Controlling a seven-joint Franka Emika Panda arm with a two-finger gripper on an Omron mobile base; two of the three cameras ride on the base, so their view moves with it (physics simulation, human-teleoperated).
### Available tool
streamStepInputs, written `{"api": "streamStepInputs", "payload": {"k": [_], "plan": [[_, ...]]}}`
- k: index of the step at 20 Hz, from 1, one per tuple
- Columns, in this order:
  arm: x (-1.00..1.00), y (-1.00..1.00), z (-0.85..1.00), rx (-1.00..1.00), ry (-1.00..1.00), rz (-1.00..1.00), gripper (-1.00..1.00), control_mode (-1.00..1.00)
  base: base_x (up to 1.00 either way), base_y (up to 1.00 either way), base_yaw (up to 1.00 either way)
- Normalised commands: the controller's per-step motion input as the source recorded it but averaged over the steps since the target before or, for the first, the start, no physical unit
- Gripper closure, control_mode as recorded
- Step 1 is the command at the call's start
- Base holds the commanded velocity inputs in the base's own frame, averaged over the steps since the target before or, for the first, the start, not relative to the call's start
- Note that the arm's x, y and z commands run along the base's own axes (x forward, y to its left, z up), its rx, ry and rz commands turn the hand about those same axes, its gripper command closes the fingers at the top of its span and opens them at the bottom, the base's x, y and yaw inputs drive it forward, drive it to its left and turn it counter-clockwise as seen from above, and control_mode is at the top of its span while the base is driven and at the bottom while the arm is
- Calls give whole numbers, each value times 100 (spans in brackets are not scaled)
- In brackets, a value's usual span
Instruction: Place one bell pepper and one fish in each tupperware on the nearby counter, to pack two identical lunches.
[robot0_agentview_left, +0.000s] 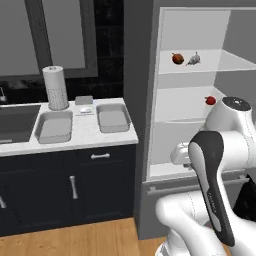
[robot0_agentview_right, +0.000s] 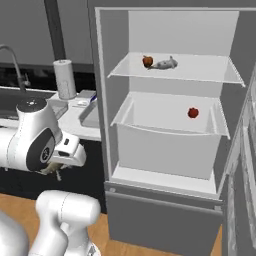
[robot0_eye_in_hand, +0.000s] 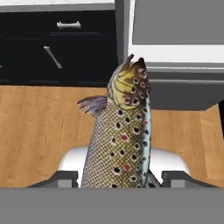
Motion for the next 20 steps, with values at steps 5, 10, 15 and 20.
{"api": "streamStepInputs", "payload": {"k": [5,10,15,20], "plan": [[0,0,0,0,0,0,100,100,11,100,-29],[0,0,0,0,0,0,100,100,23,92,-41],[0,0,0,0,0,0,100,100,59,51,-31],[0,0,0,0,0,0,100,100,89,34,-25]]}}
